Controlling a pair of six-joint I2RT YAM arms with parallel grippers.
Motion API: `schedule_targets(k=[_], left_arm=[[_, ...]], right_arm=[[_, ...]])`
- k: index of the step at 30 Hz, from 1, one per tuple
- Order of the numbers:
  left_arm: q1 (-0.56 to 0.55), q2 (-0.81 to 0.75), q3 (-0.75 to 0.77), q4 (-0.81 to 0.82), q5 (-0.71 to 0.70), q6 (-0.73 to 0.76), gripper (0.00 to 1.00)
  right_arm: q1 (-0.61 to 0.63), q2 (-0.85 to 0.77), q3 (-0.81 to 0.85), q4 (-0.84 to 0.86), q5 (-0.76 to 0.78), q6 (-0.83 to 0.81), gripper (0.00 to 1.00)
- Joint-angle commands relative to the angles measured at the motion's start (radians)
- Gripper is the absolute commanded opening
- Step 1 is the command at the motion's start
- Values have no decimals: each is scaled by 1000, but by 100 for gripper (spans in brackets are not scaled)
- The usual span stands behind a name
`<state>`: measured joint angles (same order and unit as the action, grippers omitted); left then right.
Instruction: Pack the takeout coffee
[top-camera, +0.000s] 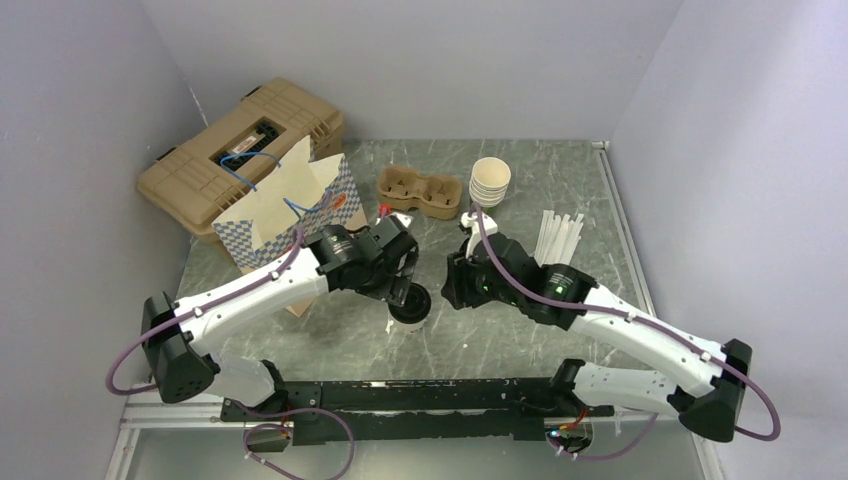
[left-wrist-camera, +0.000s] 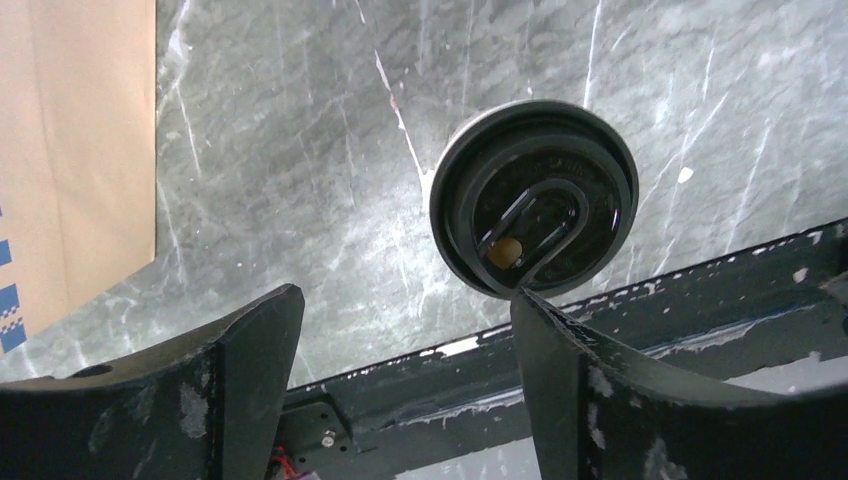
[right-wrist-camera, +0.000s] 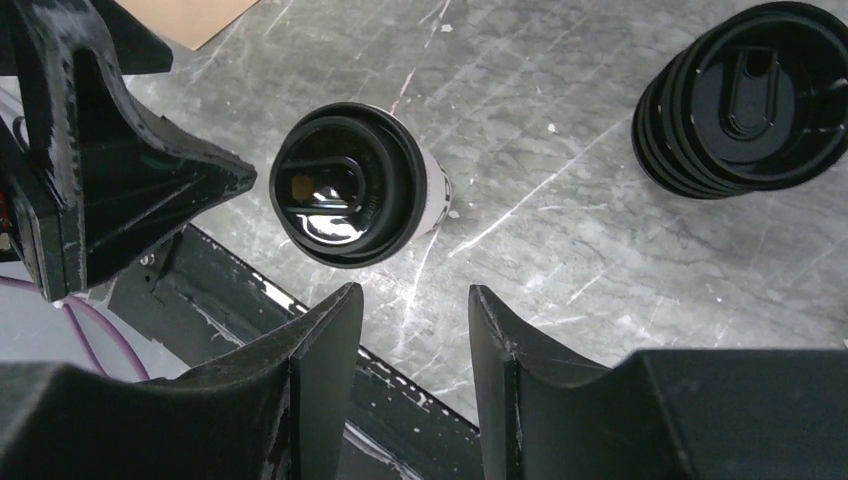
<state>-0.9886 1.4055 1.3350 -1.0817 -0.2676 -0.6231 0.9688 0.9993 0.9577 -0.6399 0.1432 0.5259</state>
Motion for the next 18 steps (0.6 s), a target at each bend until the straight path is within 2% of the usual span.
schedule_targets(k=[1, 8, 18], left_arm=[[49, -72, -41, 105, 24, -12, 79], [94, -95, -102, 197, 92, 6, 68], [108, -71, -138, 268, 126, 18, 59]], right_arm=[[18, 59, 81, 41, -2, -16, 47], [27, 143, 117, 61, 1, 4, 42], [32, 220, 127, 87, -24, 23, 36]])
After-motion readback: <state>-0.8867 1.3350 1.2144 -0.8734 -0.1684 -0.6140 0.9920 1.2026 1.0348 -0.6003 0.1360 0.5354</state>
